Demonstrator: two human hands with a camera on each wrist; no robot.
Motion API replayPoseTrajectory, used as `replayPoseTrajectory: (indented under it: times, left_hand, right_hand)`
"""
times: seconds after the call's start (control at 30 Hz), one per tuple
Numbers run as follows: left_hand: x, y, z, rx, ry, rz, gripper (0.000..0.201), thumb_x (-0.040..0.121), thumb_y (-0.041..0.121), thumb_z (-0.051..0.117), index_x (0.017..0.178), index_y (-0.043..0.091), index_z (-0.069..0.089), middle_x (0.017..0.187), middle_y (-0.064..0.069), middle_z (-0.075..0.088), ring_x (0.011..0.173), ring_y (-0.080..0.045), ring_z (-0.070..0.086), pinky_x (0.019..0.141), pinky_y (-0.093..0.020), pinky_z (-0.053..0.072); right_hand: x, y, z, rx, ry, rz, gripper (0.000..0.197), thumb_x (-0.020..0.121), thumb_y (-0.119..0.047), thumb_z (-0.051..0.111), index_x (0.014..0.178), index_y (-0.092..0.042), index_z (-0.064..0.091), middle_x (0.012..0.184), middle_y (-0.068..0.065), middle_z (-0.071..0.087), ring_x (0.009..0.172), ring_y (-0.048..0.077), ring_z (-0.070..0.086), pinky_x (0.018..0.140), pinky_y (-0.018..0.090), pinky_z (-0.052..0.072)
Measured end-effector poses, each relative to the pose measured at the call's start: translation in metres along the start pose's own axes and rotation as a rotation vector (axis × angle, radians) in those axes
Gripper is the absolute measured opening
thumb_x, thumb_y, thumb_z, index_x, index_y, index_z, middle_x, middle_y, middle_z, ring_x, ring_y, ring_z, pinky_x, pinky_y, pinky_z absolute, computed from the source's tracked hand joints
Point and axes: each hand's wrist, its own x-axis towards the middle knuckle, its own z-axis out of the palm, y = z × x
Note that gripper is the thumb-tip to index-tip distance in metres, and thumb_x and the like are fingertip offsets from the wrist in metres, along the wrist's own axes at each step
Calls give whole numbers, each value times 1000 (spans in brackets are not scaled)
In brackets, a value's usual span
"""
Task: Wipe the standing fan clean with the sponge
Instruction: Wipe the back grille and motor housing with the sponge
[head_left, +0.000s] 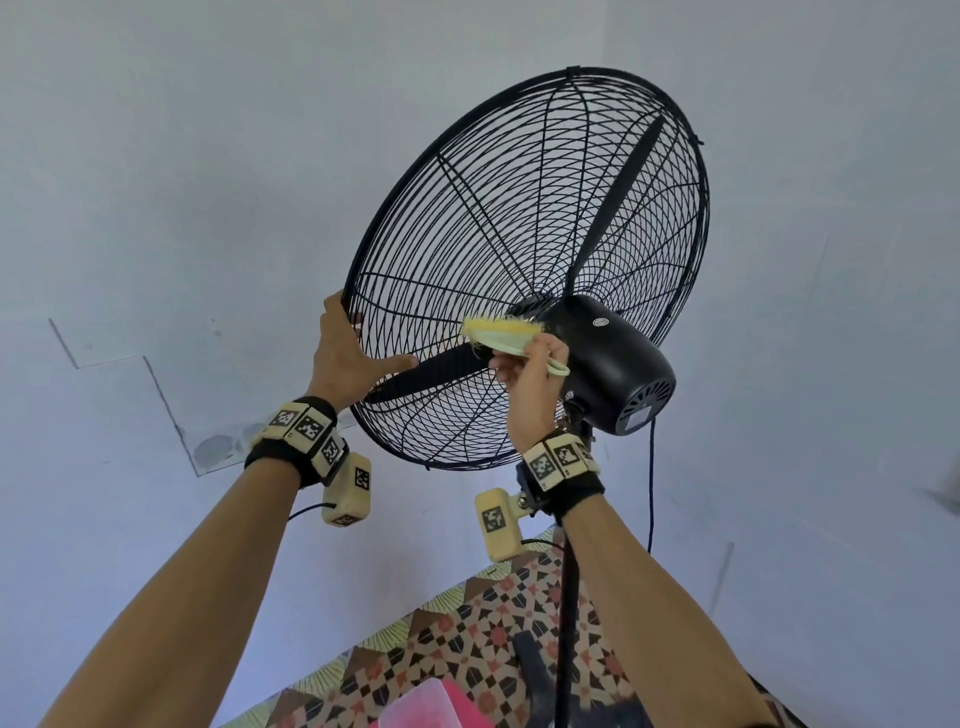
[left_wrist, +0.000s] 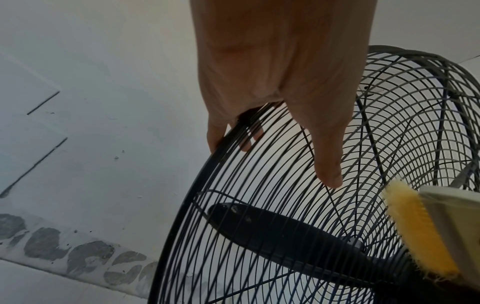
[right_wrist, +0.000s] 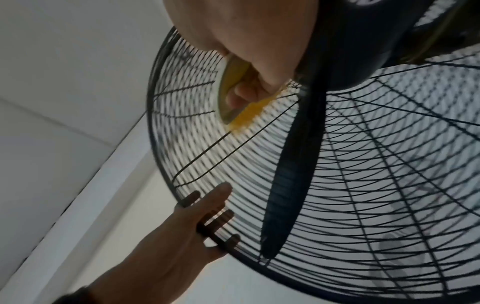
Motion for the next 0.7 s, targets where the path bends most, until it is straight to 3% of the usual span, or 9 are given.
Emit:
replayPoseTrajectory:
  times: [0.17,0.23,0.3,0.37,0.47,0.63,0.7]
  left_hand:
    - [0,-2,-2,-2,-5,9,116,63,35,100,150,18,24,145,-5,42,123,-18,47,105,-41,45]
    - [-1,-1,-1,-10,-13,18,116,64,35,100,150,18,24,146,-5,41,123,-17,47,103,-38,43]
    - [-3,0,-1,-13,-10,19,116,64,35,100,150,19,24,146,-5,41,123,-17,48,102,-37,43]
    - [-4,0,-2,-13,-6,15,116,64,35,100,150,19,24,147,-5,41,123,-17,47,103,-37,43]
    - [-5,1,-1,-14,-7,2,117,64,34,100,151,18,23,147,-6,41,122,-16,46,105,-39,43]
    - [-4,-1,-2,-14,-6,13,118,63,35,100,151,17,24,147,-7,41,125,-18,47,105,-39,42]
    - [-5,0,-1,-21,-9,11,118,63,35,100,151,18,24,147,-6,41,126,-18,47,105,-38,42]
  right_hand:
    - [-14,-4,-1,-17,-230,68,13,103,-3,37,102,-11,48,75,12,66,61,22,56,57,31,40]
    - [-14,-7,-11,-10,-200,87,16,101,-2,38,100,-11,51,72,8,68,61,23,57,57,32,40]
    - [-8,-8,-18,28,-78,72,14,101,-4,40,101,-12,51,72,8,67,63,22,58,57,31,42]
    - [-3,-7,-17,13,-3,51,9,103,-8,43,104,-13,50,81,10,67,65,21,60,56,28,44]
    - [-3,-5,-4,-20,-15,36,7,105,-11,43,104,-15,48,91,11,67,65,17,62,56,25,46]
    - [-13,-8,-6,18,-186,112,12,100,-3,40,100,-8,51,76,15,63,60,23,57,55,28,47]
    - [-9,-11,-13,48,-98,123,11,99,-3,41,102,-7,51,74,14,63,59,22,56,54,28,47]
